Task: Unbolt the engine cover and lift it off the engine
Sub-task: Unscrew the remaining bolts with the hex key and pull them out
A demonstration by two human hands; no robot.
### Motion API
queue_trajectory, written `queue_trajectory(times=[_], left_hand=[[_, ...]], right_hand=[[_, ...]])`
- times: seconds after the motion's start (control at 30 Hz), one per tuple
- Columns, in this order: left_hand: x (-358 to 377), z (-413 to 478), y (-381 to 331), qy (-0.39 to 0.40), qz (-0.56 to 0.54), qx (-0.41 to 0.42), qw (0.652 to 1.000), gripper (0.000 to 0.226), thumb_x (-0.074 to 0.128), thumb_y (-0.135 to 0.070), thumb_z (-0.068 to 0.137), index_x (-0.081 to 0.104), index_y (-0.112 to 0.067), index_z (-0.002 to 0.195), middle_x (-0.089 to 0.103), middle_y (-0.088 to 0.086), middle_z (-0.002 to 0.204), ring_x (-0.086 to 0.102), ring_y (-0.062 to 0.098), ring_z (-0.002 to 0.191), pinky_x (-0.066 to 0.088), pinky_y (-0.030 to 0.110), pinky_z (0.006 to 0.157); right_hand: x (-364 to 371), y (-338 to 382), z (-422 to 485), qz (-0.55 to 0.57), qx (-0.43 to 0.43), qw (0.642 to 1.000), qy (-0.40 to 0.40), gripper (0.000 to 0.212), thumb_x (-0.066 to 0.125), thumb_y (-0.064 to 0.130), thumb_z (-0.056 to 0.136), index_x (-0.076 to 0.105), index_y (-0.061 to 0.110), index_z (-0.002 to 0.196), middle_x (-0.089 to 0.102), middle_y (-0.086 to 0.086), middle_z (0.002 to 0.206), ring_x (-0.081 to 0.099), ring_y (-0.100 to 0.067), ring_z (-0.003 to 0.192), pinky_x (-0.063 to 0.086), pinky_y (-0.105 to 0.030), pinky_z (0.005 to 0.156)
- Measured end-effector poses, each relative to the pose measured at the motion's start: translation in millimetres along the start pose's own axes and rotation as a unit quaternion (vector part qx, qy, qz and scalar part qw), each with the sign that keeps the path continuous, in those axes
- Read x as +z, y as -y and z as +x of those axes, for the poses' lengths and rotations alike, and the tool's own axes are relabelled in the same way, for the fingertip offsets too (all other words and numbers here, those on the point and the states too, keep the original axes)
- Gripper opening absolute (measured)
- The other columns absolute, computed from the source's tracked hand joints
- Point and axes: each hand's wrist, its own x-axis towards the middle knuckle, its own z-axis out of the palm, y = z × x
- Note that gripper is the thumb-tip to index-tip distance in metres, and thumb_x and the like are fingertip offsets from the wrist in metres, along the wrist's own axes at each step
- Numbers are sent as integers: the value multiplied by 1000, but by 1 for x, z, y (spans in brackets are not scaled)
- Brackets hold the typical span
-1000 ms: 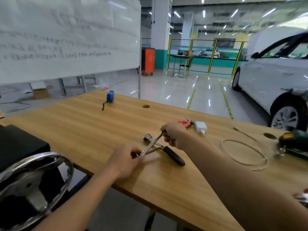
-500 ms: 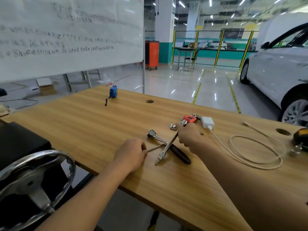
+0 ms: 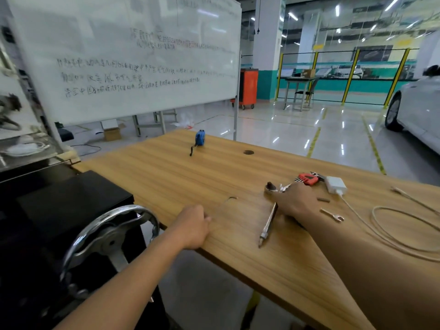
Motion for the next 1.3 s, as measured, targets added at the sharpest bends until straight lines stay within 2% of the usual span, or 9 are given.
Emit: queue_trajectory(times=[0.23,0.4,0.53,0.63,0.8,0.9,0.97,1.1,1.3], left_hand=[[-38,-44,17,-72,-177,37,981,9,52,-25,101,60,-25,99,68,-7,87,62,4,80,42,19,63],[-70,-91,36,-123,-211,63,968,16,53,-25,101,66,-31,109,69,-11,86,62,-1,73,45,14,64],[-100,-133,58,-187,-207,88,956,18,57,-24,99,73,-22,105,66,-15,75,59,-7,58,43,10,54],[-130,-164,79,-240,-209,88,944,18,58,-24,99,74,-21,105,65,-16,77,58,-3,58,48,13,58],[-178,-208,110,-319,-229,66,917,16,55,-15,100,71,-11,102,68,-2,79,53,0,47,58,28,53],[-203,-236,126,-358,-231,50,903,14,57,-14,100,71,-14,101,71,2,77,55,6,49,59,31,55],[-224,-259,138,-381,-209,40,900,16,58,-12,99,72,-19,95,73,5,79,58,8,52,59,30,56],[-273,-318,171,-412,-131,-9,902,13,60,-13,98,72,-18,100,76,-2,80,67,10,61,60,26,61],[-336,-404,230,-446,-29,-105,888,7,63,-14,96,68,-17,92,78,-3,78,73,12,68,59,26,64]], right_hand=[[-1,16,-14,-146,-64,986,-39,31,59,43,86,54,17,69,59,2,59,53,-14,52,31,-23,45],[18,27,-21,-216,-160,963,26,29,53,40,90,58,16,73,59,0,70,59,-15,61,43,-25,46],[29,44,7,-309,-163,934,78,23,46,36,95,65,23,94,64,-3,92,63,-20,86,54,-30,77],[44,114,-6,-382,-267,879,98,20,47,35,100,62,27,109,59,8,99,59,-8,91,52,-24,86],[30,273,-155,-78,-431,883,169,21,68,36,89,70,17,81,66,3,78,60,-11,70,47,-26,61],[15,333,-234,200,-461,809,304,2,73,20,84,74,20,86,69,3,70,58,-9,61,42,-21,57],[3,359,-273,332,-450,734,385,16,77,20,77,75,20,92,67,1,64,54,-10,53,41,-20,50],[-11,402,-338,406,-523,638,393,31,76,43,76,72,26,102,66,3,63,55,-9,50,43,-18,48],[7,499,-434,439,-603,574,339,22,70,34,91,71,17,103,70,-12,71,56,-11,51,47,-20,51]])
